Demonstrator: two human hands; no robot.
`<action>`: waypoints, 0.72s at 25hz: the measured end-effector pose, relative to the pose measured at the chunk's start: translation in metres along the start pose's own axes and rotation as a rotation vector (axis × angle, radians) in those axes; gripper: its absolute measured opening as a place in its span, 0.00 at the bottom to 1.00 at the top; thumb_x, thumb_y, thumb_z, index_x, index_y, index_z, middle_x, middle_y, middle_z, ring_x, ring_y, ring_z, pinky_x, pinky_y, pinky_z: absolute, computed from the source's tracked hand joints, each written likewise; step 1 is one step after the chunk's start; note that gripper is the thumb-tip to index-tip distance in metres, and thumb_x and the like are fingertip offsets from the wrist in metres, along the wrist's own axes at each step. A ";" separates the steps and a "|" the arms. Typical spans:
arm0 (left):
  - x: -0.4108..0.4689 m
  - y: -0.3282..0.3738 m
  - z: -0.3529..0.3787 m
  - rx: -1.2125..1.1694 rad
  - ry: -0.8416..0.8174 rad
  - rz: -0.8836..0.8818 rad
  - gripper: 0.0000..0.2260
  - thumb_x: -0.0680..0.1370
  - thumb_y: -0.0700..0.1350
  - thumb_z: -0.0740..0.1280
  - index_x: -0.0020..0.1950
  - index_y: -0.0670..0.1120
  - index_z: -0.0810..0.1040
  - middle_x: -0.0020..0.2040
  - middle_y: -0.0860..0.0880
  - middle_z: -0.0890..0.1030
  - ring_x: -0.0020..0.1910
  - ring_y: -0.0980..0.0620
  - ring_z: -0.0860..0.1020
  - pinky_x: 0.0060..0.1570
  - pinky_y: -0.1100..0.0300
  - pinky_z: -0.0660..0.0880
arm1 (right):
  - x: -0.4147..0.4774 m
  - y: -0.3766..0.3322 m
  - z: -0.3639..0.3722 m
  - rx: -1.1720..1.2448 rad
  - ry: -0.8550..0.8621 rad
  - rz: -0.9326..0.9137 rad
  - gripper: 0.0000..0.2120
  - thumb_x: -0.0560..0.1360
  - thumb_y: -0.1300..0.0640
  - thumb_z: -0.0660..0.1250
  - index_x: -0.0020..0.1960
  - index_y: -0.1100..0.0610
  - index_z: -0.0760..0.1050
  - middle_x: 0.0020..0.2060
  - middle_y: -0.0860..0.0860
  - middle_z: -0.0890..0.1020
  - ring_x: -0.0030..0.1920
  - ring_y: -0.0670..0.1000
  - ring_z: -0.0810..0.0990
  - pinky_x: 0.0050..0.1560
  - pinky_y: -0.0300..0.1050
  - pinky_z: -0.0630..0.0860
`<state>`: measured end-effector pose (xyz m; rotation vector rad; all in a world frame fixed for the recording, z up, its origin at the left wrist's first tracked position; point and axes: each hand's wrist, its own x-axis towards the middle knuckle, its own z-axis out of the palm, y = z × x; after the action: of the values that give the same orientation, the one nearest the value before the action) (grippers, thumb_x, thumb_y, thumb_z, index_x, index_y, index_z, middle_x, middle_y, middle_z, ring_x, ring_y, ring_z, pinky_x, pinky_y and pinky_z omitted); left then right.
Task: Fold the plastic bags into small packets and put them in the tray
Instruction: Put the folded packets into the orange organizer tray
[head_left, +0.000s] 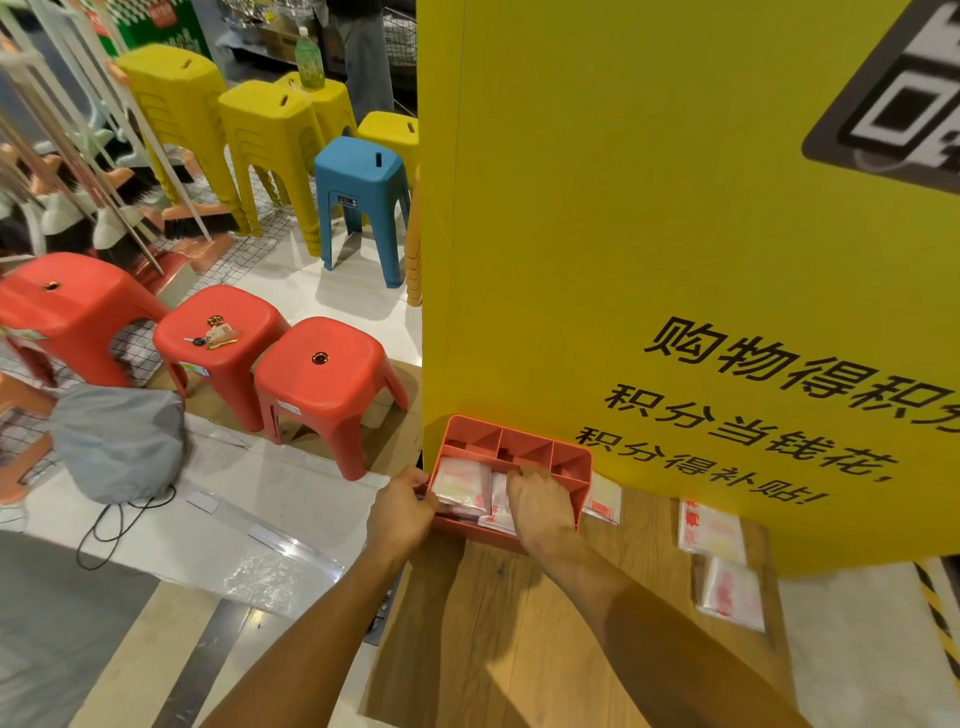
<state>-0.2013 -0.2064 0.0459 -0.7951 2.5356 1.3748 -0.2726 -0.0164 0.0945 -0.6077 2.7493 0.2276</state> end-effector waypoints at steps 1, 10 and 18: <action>0.002 0.002 0.000 0.037 -0.002 -0.006 0.10 0.79 0.55 0.72 0.58 0.56 0.78 0.54 0.55 0.85 0.50 0.53 0.84 0.50 0.53 0.83 | 0.000 0.003 0.001 -0.007 -0.023 -0.018 0.16 0.76 0.69 0.69 0.62 0.59 0.78 0.58 0.56 0.81 0.59 0.58 0.82 0.55 0.51 0.80; -0.002 0.016 0.005 0.106 0.026 -0.059 0.16 0.80 0.58 0.69 0.64 0.53 0.74 0.58 0.53 0.83 0.54 0.49 0.83 0.52 0.52 0.82 | 0.005 0.008 0.012 0.062 -0.089 -0.097 0.23 0.73 0.66 0.74 0.67 0.61 0.75 0.63 0.57 0.77 0.64 0.59 0.77 0.61 0.53 0.76; -0.006 0.034 0.014 0.179 0.059 -0.061 0.22 0.75 0.62 0.74 0.62 0.53 0.72 0.58 0.51 0.83 0.56 0.47 0.84 0.51 0.49 0.80 | -0.027 0.054 0.023 0.390 0.243 -0.065 0.11 0.79 0.64 0.67 0.60 0.56 0.81 0.56 0.50 0.81 0.57 0.51 0.78 0.57 0.46 0.76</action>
<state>-0.2153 -0.1781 0.0652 -0.8820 2.6093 1.1036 -0.2664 0.0476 0.0871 -0.6483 2.8772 -0.4147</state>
